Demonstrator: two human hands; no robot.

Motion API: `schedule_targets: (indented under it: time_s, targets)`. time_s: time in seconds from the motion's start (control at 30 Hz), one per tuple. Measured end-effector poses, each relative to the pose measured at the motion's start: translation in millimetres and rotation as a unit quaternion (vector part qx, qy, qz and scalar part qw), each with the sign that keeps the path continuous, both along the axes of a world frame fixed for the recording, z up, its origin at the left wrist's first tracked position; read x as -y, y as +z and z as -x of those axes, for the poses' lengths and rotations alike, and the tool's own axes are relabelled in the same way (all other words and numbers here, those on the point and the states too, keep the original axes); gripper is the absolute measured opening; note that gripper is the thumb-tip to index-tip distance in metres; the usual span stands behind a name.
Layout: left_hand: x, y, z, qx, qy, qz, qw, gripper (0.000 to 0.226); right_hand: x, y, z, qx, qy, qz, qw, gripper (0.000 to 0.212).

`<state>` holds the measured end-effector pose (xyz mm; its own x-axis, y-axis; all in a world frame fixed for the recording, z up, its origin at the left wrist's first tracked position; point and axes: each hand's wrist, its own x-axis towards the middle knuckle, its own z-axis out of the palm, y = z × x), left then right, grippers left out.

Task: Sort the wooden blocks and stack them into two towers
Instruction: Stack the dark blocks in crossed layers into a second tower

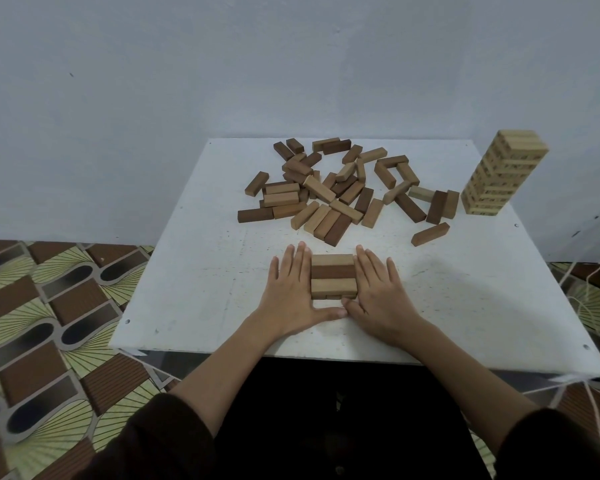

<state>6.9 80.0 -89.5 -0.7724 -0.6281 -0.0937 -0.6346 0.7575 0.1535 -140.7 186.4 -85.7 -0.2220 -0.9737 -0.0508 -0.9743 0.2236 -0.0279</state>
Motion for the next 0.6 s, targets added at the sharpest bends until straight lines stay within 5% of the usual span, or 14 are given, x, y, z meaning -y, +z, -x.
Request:
schedule_targets:
  time_s: [0.17, 0.33, 0.6]
  targets:
    - [0.3, -0.5, 0.1, -0.005, -0.001, -0.004, 1.000, 0.140, 0.8, -3.4, -0.5, 0.004, -0.005, 0.007, 1.000, 0.076]
    - [-0.5, -2.0, -1.6, -0.022, 0.000, -0.001, 1.000, 0.139, -1.3, 1.2, -0.2, 0.028, 0.001, 0.020, 0.999, 0.091]
    - [-1.8, -1.4, -1.8, -0.019, 0.000, 0.003, 1.000, 0.137, -3.6, -2.3, 0.6, 0.039, 0.008, 0.044, 0.998, 0.086]
